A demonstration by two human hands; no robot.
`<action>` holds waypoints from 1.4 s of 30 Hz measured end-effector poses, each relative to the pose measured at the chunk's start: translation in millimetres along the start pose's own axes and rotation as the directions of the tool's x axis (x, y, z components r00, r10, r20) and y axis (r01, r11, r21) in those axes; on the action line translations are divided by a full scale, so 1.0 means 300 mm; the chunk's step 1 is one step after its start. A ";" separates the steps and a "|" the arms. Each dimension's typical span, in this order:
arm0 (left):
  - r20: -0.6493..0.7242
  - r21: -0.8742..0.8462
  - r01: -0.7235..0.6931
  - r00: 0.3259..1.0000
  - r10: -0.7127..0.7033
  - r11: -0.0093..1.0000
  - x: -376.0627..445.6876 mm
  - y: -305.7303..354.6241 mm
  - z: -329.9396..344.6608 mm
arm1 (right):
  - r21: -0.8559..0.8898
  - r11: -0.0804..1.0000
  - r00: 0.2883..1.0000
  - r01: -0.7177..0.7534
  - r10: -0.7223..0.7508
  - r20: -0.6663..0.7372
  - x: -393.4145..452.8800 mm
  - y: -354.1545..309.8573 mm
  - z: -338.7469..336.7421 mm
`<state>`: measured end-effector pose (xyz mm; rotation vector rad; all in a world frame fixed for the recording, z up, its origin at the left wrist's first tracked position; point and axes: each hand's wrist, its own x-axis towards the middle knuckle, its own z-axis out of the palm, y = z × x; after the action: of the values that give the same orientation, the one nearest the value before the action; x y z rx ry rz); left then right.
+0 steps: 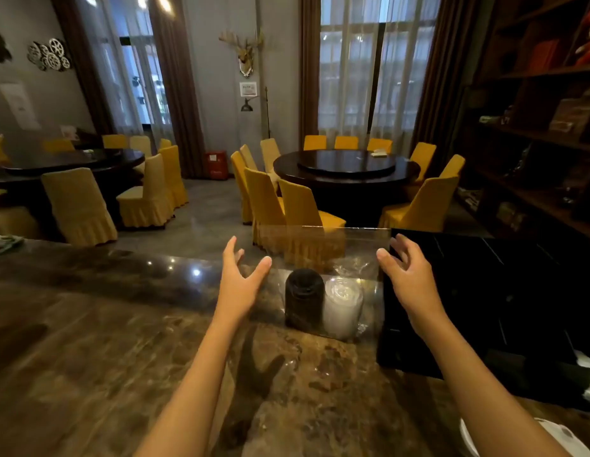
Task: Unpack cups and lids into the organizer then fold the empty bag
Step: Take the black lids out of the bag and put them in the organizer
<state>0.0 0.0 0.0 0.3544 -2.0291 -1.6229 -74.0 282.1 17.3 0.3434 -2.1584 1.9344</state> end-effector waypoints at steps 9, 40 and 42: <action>0.090 -0.119 0.115 0.990 -0.104 0.986 0.222 -0.004 0.032 | 0.068 0.994 0.978 -0.090 0.101 -0.182 0.116 0.021 0.058; -0.085 -0.362 -0.175 0.984 0.155 0.916 -0.288 0.092 -0.030 | -0.052 0.992 0.981 0.114 -0.121 -0.149 -0.340 -0.151 -0.193; -0.083 -0.368 -0.196 0.981 0.177 0.909 -0.336 0.077 -0.027 | -0.057 0.993 0.982 0.102 -0.109 -0.155 -0.386 -0.138 -0.213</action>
<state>91.2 49.7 0.4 0.0559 -1.6128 -1.8102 49.5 344.2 26.3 0.2799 -2.0405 1.7847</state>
